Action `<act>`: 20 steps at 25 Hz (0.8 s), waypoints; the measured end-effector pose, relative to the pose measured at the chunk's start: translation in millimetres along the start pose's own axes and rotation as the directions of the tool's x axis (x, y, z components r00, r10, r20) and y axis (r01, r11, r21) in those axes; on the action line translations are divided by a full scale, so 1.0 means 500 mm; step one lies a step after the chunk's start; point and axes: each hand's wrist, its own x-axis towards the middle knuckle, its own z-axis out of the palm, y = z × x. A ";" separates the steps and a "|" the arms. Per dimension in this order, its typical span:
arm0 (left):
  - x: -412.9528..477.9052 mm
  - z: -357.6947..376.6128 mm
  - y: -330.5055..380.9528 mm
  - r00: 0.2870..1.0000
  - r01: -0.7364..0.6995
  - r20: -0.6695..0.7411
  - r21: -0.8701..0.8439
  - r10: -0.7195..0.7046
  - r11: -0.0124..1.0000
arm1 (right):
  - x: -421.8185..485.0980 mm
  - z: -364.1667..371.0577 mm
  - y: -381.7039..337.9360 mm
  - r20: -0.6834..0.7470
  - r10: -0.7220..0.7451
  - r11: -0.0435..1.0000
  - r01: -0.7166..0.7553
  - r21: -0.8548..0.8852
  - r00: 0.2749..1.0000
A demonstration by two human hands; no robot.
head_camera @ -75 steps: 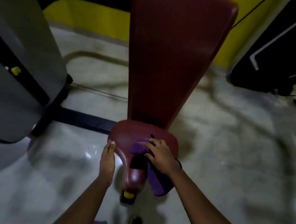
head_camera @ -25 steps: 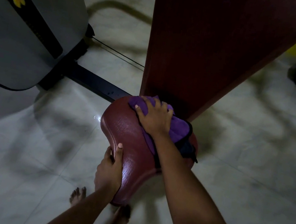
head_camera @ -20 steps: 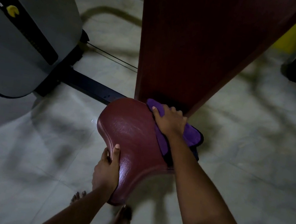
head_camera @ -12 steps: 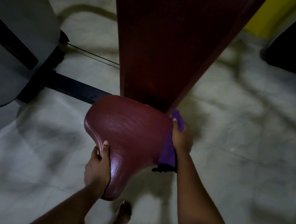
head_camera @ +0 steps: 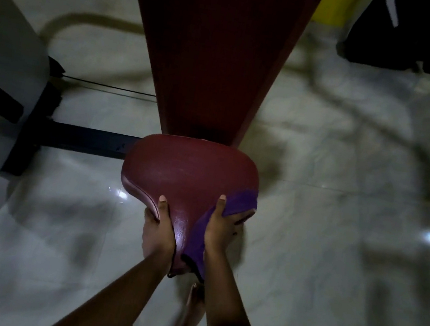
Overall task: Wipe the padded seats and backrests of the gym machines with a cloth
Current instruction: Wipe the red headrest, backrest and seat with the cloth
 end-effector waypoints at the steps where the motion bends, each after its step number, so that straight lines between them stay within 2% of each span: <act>1: -0.002 -0.003 0.001 1.000 -0.006 0.029 -0.026 0.006 1.000 | -0.021 -0.004 0.007 0.038 -0.053 0.997 0.055 -0.048 0.998; 4: -0.004 -0.012 0.007 0.996 -0.021 0.087 -0.101 0.030 0.995 | -0.093 -0.020 0.061 0.141 -0.248 0.951 0.269 -0.155 0.959; 6: -0.003 -0.017 0.009 0.993 -0.019 0.115 -0.132 0.035 0.991 | -0.112 -0.030 0.080 0.165 -0.311 0.933 0.334 -0.131 0.936; 8: -0.006 -0.019 0.009 0.987 0.010 0.157 -0.205 0.022 0.979 | -0.084 -0.021 0.061 0.083 -0.329 0.941 0.333 -0.053 0.941; 10: 0.008 -0.014 -0.015 0.977 0.086 0.214 -0.319 -0.017 0.944 | -0.037 -0.011 0.023 0.013 -0.256 0.965 0.257 -0.052 0.967; 12: 0.067 0.005 -0.081 0.951 0.180 0.304 -0.375 -0.062 0.909 | -0.025 -0.003 0.020 0.032 -0.223 0.963 0.225 -0.145 0.974; 14: 0.070 -0.017 -0.065 0.904 0.251 0.421 -0.380 -0.075 0.890 | -0.066 0.002 0.050 0.072 -0.343 0.886 0.348 -0.307 0.936; 15: 0.047 -0.044 -0.030 0.891 0.284 0.448 -0.420 -0.075 0.862 | -0.102 0.002 0.072 0.077 -0.464 0.804 0.457 -0.380 0.882; 17: -0.003 -0.088 0.023 0.877 0.310 0.478 -0.486 -0.049 0.817 | -0.163 0.000 0.098 0.118 -0.693 0.534 0.617 -0.579 0.711; 19: -0.029 -0.121 0.041 0.901 0.308 0.430 -0.546 -0.055 0.779 | -0.181 -0.004 0.092 0.304 -0.781 0.178 0.661 -0.729 0.546; 20: -0.043 -0.143 0.054 0.915 0.284 0.402 -0.573 -0.038 0.769 | -0.184 0.001 0.081 0.460 -0.765 -0.039 0.680 -0.732 0.451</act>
